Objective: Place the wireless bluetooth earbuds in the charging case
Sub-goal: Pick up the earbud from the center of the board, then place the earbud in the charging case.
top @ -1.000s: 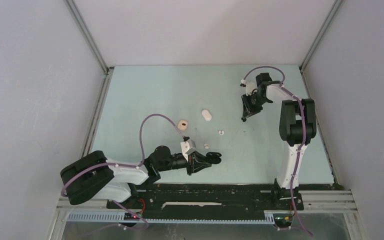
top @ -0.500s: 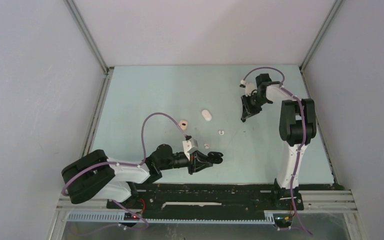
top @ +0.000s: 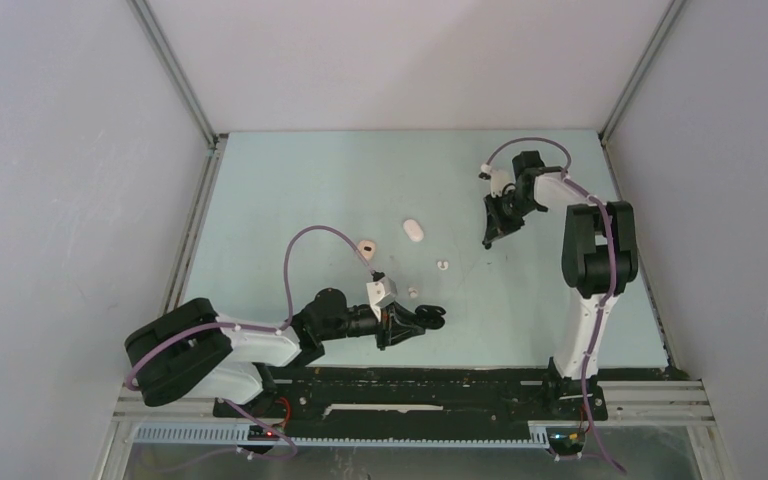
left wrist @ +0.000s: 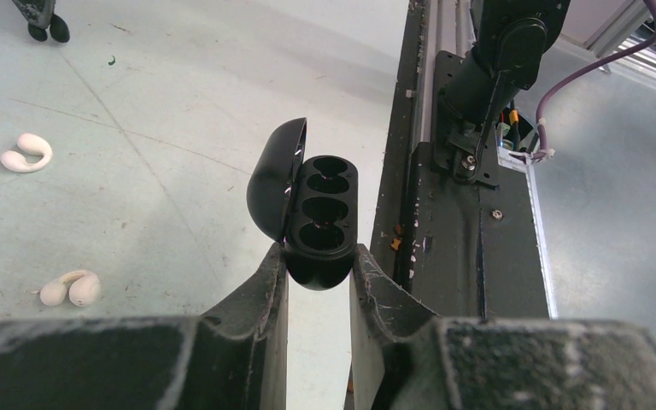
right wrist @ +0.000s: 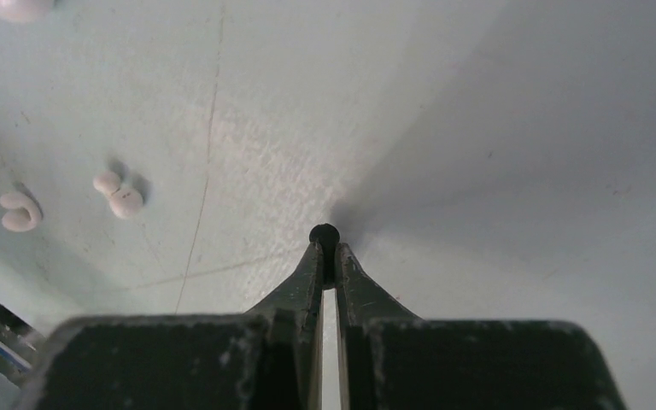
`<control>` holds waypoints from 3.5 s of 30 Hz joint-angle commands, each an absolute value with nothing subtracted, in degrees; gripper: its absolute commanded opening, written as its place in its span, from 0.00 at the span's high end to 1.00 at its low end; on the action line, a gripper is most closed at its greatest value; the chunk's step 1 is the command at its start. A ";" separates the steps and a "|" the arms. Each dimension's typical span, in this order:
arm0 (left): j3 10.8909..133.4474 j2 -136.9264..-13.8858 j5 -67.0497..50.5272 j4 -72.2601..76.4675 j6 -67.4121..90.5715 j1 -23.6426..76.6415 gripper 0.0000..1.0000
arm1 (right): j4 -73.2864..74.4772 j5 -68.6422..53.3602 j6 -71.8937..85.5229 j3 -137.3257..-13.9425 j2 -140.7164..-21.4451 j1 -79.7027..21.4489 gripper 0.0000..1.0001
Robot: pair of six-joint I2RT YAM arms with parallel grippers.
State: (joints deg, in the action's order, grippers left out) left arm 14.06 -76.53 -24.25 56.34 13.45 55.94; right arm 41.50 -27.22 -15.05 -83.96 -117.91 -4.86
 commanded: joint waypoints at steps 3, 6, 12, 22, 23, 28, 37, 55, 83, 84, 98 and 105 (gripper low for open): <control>16.19 -76.74 -25.05 57.75 12.09 55.63 1.00 | 42.63 -28.23 -21.67 -79.75 -103.83 -8.35 1.00; 16.18 -76.76 -25.21 57.83 12.13 55.65 1.00 | 43.51 -28.26 -26.23 -76.55 -96.50 -11.51 1.00; 16.31 -76.83 -26.44 58.00 12.05 55.63 1.00 | 46.16 -32.79 -34.44 -72.16 -81.28 -15.89 1.00; 16.13 -77.51 -29.29 60.25 11.95 55.63 1.00 | 61.00 -42.53 -48.73 -76.99 -69.44 -23.34 1.00; 15.83 -77.71 -29.35 61.25 11.95 55.63 1.00 | 62.24 -43.14 -49.26 -77.13 -69.96 -23.84 1.00; 15.35 -78.71 -29.75 63.33 11.41 55.58 1.00 | 66.79 -42.00 -52.01 -77.11 -72.13 -30.41 1.00; 15.71 -80.12 -30.99 64.56 10.57 55.55 1.00 | 64.44 -32.65 -44.15 -75.26 -72.80 -51.05 1.00; 13.25 -79.88 -33.37 72.70 12.40 55.55 1.00 | 57.52 -40.58 -36.98 -73.85 -76.25 -47.54 1.00; 13.50 -79.57 -33.91 71.96 12.74 55.55 1.00 | 58.97 -35.89 -37.35 -73.91 -80.13 -50.69 1.00; 13.45 -79.54 -33.91 71.97 12.74 55.55 1.00 | 58.91 -35.68 -37.35 -73.87 -80.20 -50.69 1.00; 13.06 -78.69 -33.26 72.07 12.92 55.20 1.00 | 59.15 -35.52 -37.28 -73.87 -80.72 -50.76 1.00; 12.94 -78.42 -33.34 72.09 13.03 55.03 1.00 | 58.65 -34.69 -36.71 -73.91 -81.18 -50.74 1.00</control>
